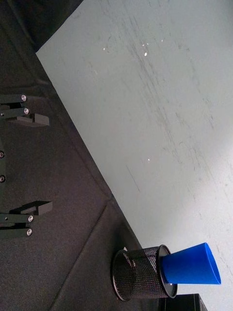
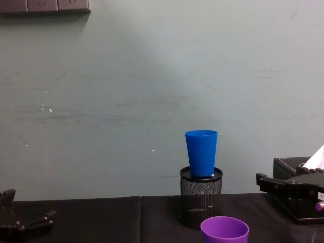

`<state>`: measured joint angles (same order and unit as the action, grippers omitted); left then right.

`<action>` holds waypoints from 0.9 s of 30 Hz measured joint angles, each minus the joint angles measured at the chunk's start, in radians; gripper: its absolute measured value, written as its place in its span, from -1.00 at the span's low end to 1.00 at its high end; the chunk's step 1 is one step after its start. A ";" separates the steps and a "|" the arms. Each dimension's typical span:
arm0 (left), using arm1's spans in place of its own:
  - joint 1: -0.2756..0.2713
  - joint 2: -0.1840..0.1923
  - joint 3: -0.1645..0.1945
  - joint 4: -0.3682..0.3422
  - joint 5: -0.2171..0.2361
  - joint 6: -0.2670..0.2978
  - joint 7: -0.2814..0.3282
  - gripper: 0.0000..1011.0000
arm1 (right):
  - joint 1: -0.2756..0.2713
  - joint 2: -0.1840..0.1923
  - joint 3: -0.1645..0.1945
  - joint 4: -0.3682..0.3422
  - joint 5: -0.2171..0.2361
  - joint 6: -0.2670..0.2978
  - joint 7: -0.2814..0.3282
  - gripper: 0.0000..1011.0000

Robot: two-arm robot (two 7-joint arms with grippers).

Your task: Pick up one cup with a gripper and tap it against the other cup.

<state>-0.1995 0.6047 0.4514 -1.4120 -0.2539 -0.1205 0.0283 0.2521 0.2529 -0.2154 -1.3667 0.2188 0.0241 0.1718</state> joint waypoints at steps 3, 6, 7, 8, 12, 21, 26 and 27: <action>0.000 0.000 0.000 0.000 0.000 0.000 0.000 0.98 | 0.000 0.000 0.000 0.000 0.000 0.000 0.000 0.98; 0.000 0.000 0.000 0.000 0.000 0.000 0.000 0.98 | 0.000 0.000 -0.001 -0.001 0.000 0.000 0.000 0.98; 0.000 0.000 0.000 0.000 0.000 0.000 0.000 0.98 | 0.000 0.001 -0.001 -0.001 0.000 0.000 0.000 0.98; 0.000 0.000 0.000 0.000 0.000 0.000 0.000 0.98 | 0.000 0.001 -0.001 -0.001 0.000 0.000 0.000 0.98; 0.000 0.000 0.000 0.000 0.000 0.000 0.000 0.98 | 0.000 0.001 -0.001 -0.001 0.000 0.000 0.000 0.98; 0.000 0.000 0.000 0.000 0.000 0.000 0.000 0.98 | 0.000 0.001 -0.001 -0.001 0.001 0.000 -0.001 0.98; 0.000 0.000 0.000 0.000 0.000 0.000 0.000 0.98 | 0.000 0.001 -0.001 -0.001 0.001 0.000 -0.001 0.98; 0.000 0.000 0.000 0.000 0.000 0.000 0.000 0.98 | 0.000 0.001 -0.001 -0.001 0.001 0.000 -0.001 0.98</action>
<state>-0.1995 0.6047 0.4514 -1.4120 -0.2539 -0.1205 0.0283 0.2521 0.2538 -0.2160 -1.3675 0.2193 0.0243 0.1707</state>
